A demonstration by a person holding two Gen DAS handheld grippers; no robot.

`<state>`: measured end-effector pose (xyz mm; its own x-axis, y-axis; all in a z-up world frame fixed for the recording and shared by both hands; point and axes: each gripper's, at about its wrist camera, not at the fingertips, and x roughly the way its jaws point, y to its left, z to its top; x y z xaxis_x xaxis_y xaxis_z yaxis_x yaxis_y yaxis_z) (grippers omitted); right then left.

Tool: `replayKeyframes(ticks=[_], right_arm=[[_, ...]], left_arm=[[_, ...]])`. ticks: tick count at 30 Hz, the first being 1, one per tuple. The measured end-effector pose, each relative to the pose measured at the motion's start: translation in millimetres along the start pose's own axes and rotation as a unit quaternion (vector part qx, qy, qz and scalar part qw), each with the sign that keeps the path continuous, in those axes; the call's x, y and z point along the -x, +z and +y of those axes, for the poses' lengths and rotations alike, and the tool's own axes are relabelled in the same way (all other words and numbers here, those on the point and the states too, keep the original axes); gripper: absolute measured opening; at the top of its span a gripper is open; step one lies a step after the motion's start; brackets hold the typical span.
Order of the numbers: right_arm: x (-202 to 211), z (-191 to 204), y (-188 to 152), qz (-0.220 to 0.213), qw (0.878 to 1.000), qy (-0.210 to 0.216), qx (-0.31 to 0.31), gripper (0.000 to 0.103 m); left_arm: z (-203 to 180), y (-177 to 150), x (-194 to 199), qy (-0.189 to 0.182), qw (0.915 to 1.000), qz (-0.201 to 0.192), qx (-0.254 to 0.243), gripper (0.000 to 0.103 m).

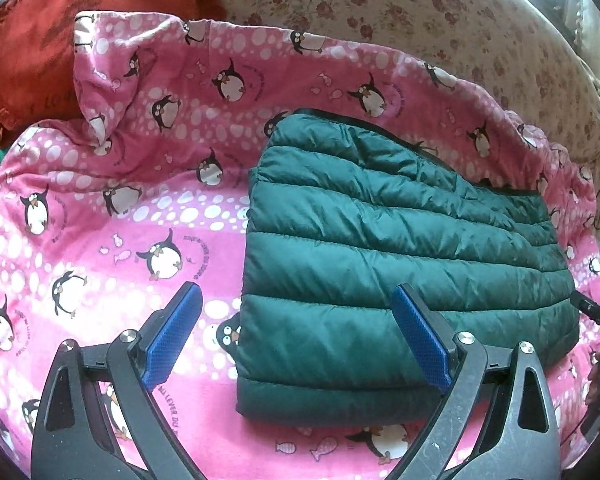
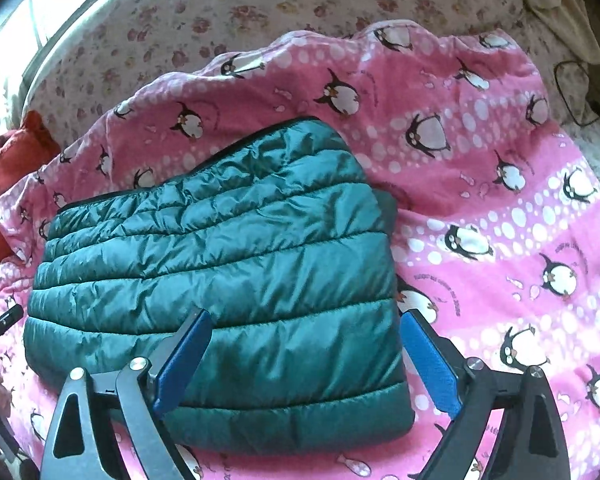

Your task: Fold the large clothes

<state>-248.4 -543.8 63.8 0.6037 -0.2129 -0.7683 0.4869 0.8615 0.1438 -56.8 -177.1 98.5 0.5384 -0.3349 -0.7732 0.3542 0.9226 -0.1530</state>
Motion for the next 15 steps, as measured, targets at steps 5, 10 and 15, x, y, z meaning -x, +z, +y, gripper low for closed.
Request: replayKeyframes(ticks=[5, 10, 15], right_arm=[[-2.4, -5.8, -1.1, 0.005, 1.0, 0.001, -0.008, 0.094], [-10.1, -15.8, -1.8, 0.008, 0.999, 0.036, -0.025, 0.096], [-20.4, -27.8, -5.5, 0.028, 0.997, 0.055, -0.052, 0.098]], left_arm=[[5.7, -0.7, -6.4, -0.018, 0.9996, 0.014, 0.014, 0.096], [23.4, -1.5, -20.1, -0.077, 0.9941, 0.044, 0.062, 0.096], [46.4, -11.2, -32.4, -0.135, 0.9799, 0.08, 0.123, 0.096]])
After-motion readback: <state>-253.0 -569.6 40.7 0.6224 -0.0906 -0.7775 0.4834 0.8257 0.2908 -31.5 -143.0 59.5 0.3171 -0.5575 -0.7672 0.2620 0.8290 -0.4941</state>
